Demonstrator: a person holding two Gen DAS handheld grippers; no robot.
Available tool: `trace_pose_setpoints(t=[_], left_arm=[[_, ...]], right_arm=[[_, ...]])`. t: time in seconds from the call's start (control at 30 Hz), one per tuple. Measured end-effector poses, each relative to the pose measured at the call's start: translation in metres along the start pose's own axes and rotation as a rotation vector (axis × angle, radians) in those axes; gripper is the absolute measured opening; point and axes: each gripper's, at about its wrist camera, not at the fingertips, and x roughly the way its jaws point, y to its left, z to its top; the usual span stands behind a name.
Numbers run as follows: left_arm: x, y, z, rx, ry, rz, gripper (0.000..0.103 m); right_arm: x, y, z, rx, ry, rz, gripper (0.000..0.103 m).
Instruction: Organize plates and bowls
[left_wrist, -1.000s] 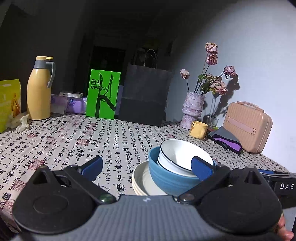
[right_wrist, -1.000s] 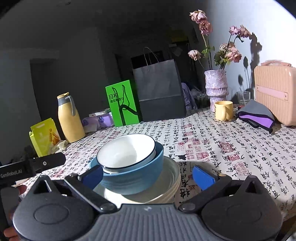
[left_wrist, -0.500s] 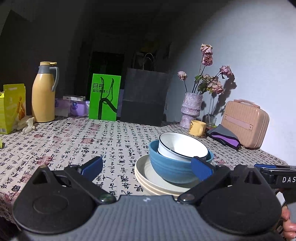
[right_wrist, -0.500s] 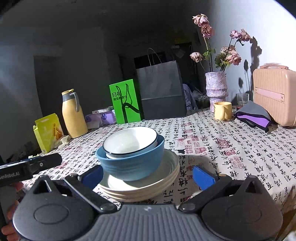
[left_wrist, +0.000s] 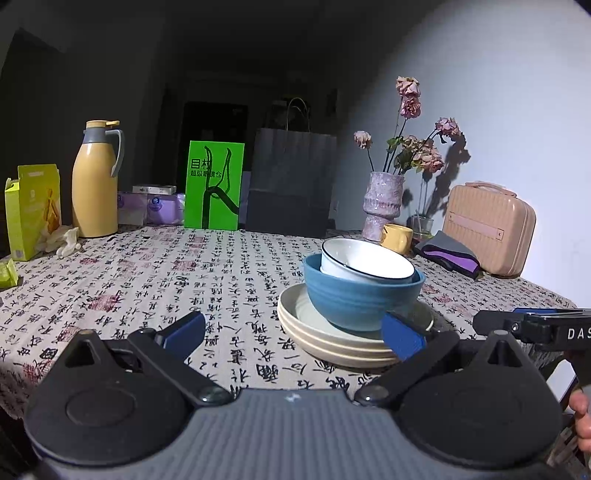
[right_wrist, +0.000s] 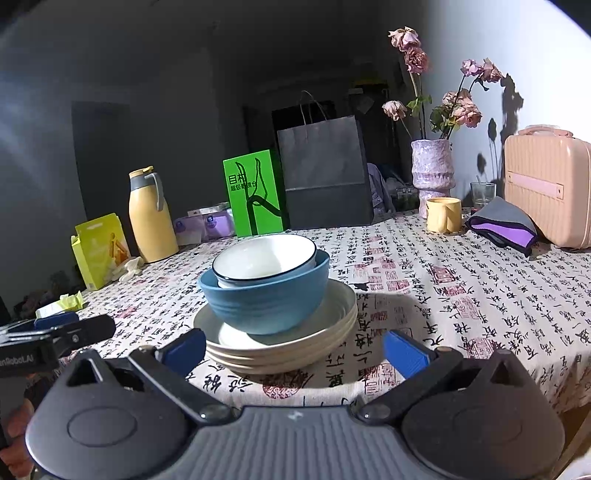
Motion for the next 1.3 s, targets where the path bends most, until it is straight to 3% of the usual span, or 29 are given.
trace_pose_setpoints(t=[1.3], left_arm=[[-0.0069, 0.0000, -0.0039, -0.002, -0.020, -0.014, 0.103]], right_arm=[[0.0021, 0.0046, -0.0082, -0.030, 0.013, -0.006, 0.103]])
